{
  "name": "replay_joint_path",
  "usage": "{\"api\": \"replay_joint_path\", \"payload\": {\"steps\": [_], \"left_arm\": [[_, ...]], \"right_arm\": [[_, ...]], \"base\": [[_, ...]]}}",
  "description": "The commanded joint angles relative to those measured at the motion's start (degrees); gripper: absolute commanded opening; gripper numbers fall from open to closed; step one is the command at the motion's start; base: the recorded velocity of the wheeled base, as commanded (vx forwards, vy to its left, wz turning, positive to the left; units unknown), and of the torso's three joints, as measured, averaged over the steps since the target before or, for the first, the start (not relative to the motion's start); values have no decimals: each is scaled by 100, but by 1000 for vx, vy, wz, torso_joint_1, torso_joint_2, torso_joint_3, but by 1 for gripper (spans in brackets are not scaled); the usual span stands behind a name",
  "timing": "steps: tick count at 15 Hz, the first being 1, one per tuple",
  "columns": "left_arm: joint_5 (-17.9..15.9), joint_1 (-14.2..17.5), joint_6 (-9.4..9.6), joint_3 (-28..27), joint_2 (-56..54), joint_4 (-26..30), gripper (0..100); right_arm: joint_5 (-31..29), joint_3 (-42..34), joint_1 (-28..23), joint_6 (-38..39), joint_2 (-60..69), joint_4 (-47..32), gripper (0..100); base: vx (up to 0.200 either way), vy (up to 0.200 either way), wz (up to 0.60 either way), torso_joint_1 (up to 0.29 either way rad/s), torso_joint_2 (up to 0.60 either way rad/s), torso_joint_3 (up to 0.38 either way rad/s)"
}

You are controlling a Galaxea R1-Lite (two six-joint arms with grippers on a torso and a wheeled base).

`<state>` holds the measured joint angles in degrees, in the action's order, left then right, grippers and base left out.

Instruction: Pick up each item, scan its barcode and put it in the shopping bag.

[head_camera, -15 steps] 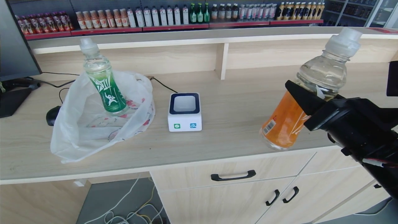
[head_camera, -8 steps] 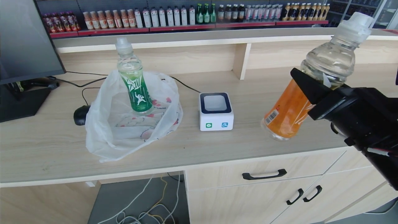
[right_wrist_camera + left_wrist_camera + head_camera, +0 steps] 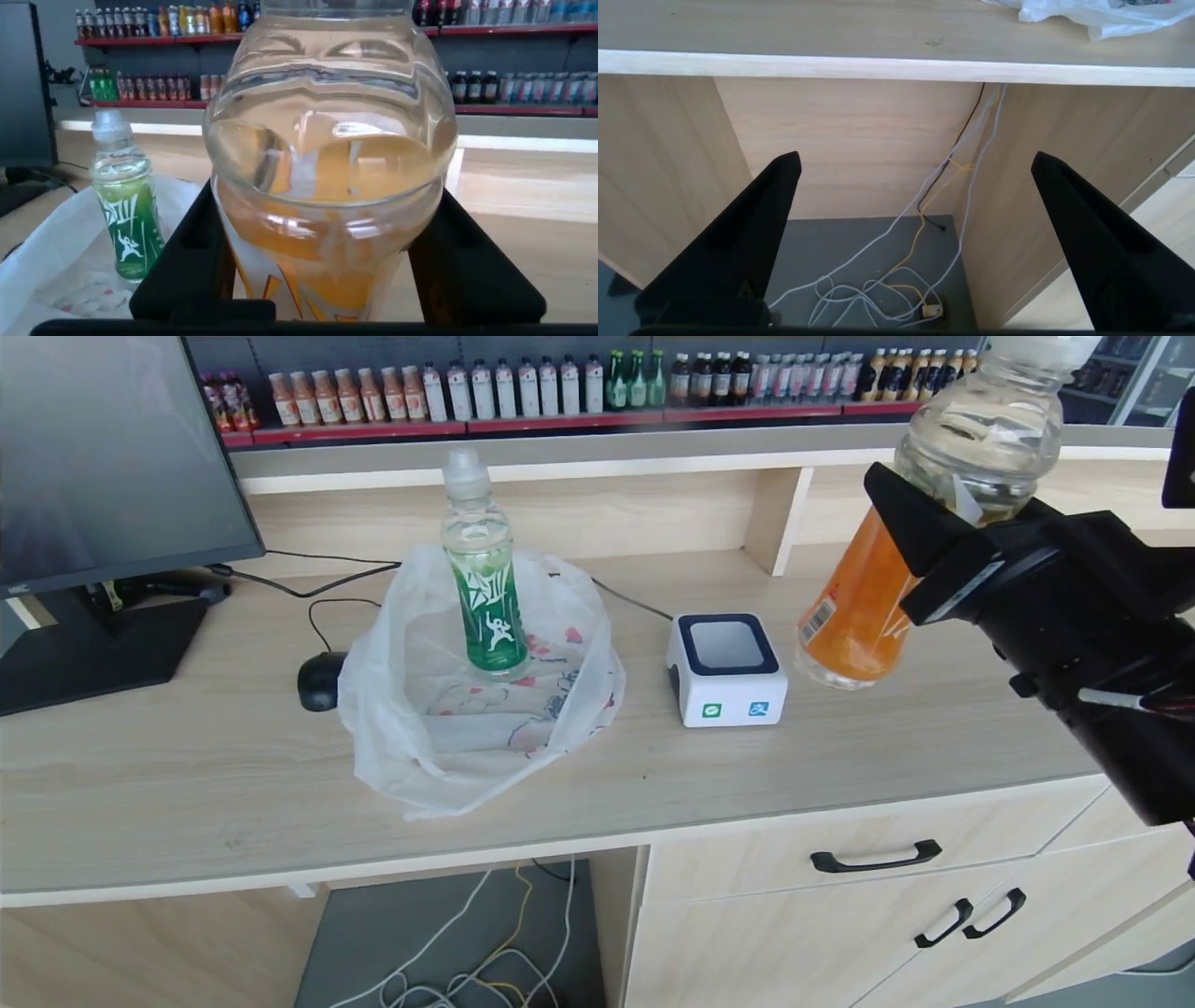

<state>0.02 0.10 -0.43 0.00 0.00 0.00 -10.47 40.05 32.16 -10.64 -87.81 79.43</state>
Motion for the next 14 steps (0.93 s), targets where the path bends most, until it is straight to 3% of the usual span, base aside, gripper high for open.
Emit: {"api": "replay_joint_path", "payload": {"steps": [1, 6, 10, 14], "left_arm": [[6, -1, -1, 0, 0, 0, 100], [6, -1, -1, 0, 0, 0, 100], [6, -1, -1, 0, 0, 0, 100], [-2, -1, -1, 0, 0, 0, 100]], "right_arm": [[1, 328, 10, -280, -360, -16, 0], [1, 1620, 10, -1274, -843, -710, 0], [1, 1761, 18, -2284, -993, -1000, 0], [10, 1805, 115, -2961, -1309, -499, 0]], "base": [[0, 0, 0, 0, 0, 0], [0, 0, 0, 0, 0, 0], [0, 0, 0, 0, 0, 0], [0, 0, 0, 0, 0, 0]]}}
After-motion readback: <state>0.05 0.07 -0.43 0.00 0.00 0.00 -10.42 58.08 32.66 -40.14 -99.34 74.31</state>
